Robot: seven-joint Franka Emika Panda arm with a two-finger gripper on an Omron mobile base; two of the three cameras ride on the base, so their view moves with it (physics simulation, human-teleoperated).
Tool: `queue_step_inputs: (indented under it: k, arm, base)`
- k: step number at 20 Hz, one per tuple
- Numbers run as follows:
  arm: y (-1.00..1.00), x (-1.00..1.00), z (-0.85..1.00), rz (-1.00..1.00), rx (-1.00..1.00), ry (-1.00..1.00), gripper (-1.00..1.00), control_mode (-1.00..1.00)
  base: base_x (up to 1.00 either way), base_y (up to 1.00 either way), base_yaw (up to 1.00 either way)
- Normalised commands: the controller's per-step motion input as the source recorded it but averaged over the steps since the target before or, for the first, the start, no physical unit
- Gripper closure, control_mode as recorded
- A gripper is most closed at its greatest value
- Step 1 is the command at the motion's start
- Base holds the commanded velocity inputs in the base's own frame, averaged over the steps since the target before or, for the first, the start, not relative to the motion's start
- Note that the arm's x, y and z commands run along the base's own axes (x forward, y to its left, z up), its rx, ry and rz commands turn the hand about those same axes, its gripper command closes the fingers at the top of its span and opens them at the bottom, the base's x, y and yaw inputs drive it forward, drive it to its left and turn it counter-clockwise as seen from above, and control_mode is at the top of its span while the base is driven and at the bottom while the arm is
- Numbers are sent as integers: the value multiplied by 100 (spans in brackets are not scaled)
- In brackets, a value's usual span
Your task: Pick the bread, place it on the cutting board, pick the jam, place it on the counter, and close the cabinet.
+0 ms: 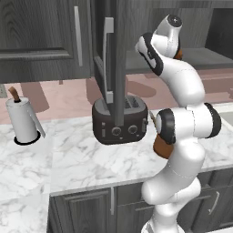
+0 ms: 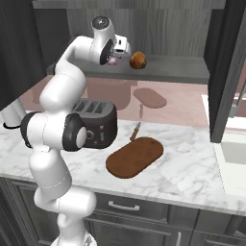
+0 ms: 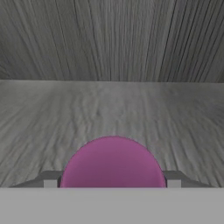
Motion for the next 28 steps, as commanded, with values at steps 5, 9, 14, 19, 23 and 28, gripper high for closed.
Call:
queue_step_inputs:
  k: [5,9,14,19,23,28]
  arm:
    - [0,-5,0,0,0,0,100,-100]
    - [0,-8,0,0,0,0,100,-100]
    - [0,-12,0,0,0,0,100,-100]
    - [0,-13,0,0,0,0,100,-100]
    - [0,-19,0,0,0,0,100,-100]
    - [-2,-25,0,0,0,0,100,-100]
  base:
    - [0,0,0]
    - [0,0,0]
    - [0,0,0]
    - [0,0,0]
    - [0,0,0]
    - [0,0,0]
